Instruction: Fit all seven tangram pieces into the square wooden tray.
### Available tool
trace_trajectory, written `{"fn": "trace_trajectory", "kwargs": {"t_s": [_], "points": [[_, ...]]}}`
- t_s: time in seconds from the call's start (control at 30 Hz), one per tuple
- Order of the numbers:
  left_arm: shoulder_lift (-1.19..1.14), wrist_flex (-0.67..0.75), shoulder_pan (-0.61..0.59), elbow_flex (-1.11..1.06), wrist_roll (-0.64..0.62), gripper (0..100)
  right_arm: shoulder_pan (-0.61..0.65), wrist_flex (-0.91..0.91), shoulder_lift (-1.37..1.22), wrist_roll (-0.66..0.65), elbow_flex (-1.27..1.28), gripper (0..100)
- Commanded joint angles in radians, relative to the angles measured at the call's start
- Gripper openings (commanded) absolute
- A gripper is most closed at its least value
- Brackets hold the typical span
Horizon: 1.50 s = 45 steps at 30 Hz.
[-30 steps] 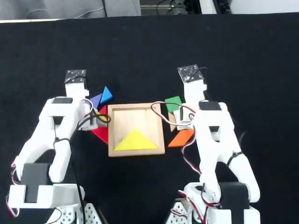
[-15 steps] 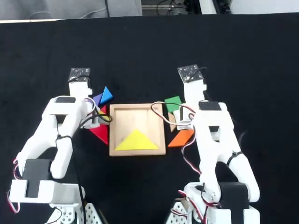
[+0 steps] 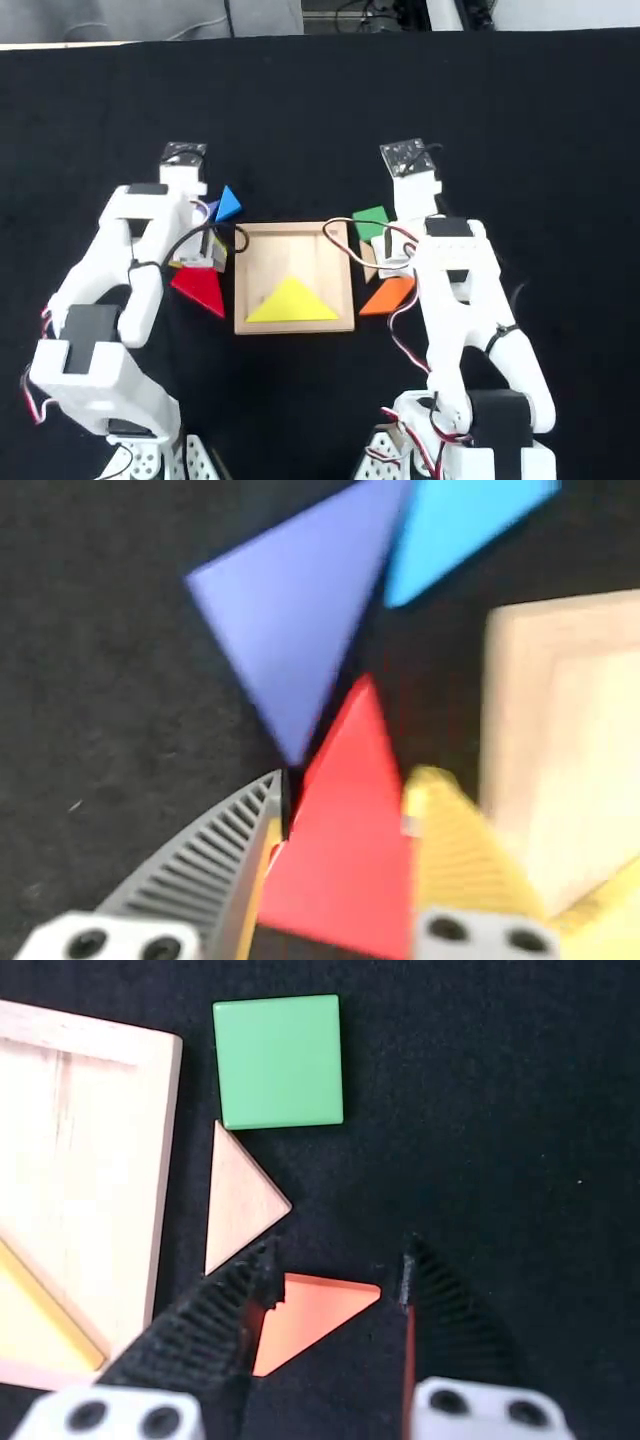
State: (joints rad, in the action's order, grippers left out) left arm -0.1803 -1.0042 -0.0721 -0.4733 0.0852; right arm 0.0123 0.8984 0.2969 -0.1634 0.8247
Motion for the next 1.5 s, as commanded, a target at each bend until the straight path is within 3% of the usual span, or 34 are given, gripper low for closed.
{"fn": "trace_trajectory", "kwargs": {"t_s": [0.0,0.2,0.3,0.6,0.8,0.9,1.03,1.13,1.27,1.47], "points": [[-0.025,-0.038,0.001,0.047,0.006,11,-0.012,-0.008,0.008,0.009,-0.002,19.0],[0.068,-0.129,-0.004,0.041,0.015,11,-0.012,-0.009,0.008,0.009,-0.001,19.0],[0.143,-0.137,-0.062,0.002,0.06,11,-0.012,-0.009,0.007,0.009,-0.001,19.0],[0.19,-0.149,-0.46,-0.119,0.571,11,-0.014,-0.011,0.008,0.009,0.004,19.0],[0.347,-0.419,-0.584,-0.124,0.982,11,-0.015,-0.002,0.041,-0.066,0.012,19.0],[0.549,-0.457,-0.567,-0.119,1.036,11,-0.014,0.015,0.097,-0.066,0.031,19.0],[0.809,-0.284,-0.429,-0.214,1.045,11,-0.014,0.009,0.188,-0.068,0.084,19.0],[0.93,-0.201,-0.268,-0.392,1.194,20,-0.014,0.008,0.232,-0.074,0.113,19.0],[1.043,-0.213,-0.116,-0.53,1.281,34,-0.014,-0.031,0.242,-0.075,0.148,19.0],[1.089,-0.341,-0.027,-0.547,1.375,35,-0.014,-0.049,0.24,-0.077,0.16,19.0]]}}
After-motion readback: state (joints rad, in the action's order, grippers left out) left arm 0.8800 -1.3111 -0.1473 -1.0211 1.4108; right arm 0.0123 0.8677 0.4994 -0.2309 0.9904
